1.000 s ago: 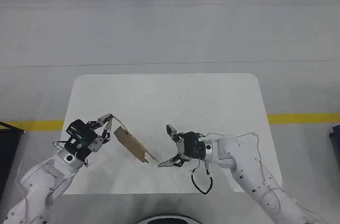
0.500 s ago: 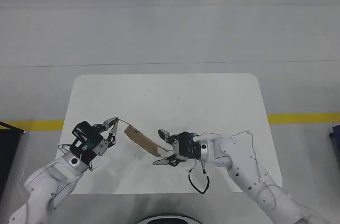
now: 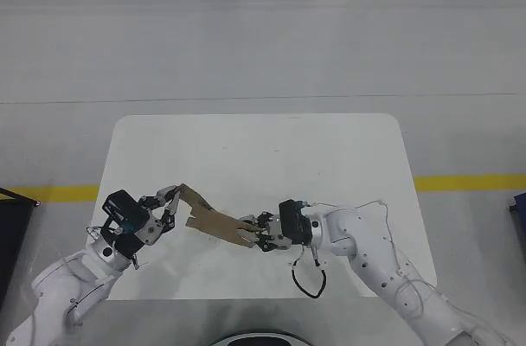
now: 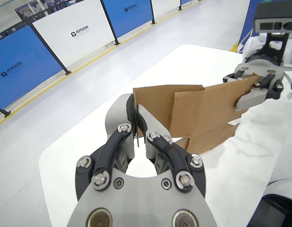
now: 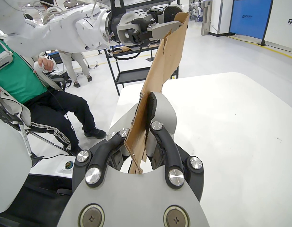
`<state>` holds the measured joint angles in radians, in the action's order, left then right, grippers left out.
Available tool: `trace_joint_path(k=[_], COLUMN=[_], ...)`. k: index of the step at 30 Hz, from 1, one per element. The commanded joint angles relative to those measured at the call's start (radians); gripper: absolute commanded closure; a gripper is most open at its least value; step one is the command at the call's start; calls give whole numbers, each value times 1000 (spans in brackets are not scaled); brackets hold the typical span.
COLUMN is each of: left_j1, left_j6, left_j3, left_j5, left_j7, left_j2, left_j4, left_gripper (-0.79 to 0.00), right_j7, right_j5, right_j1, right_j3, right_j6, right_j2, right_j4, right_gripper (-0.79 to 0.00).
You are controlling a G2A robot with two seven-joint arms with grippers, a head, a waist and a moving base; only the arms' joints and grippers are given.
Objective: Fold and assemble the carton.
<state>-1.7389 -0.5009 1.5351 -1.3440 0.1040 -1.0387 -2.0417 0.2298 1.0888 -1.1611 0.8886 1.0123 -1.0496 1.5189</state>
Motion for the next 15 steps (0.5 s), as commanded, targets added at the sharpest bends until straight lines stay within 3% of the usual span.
trace_joint_path(k=[1,9,15], left_j1=[0,-2,24], left_j6=[-14,-122,-396], left_j3=[7,66,85], left_j5=[15,162,301], left_j7=[12,59,27], left_j2=[0,5,18], left_j4=[4,98,295], left_gripper=[-785,-785,-785], right_j7=[6,5,-19], right_j5=[-39,-311,-476], right_j1=[12,89,135], right_j3=[-26,-124,-168], right_j6=[0,0,0], right_j2=[6,45,81], right_j4=[-7,-53,-61], right_gripper=[0,0,0])
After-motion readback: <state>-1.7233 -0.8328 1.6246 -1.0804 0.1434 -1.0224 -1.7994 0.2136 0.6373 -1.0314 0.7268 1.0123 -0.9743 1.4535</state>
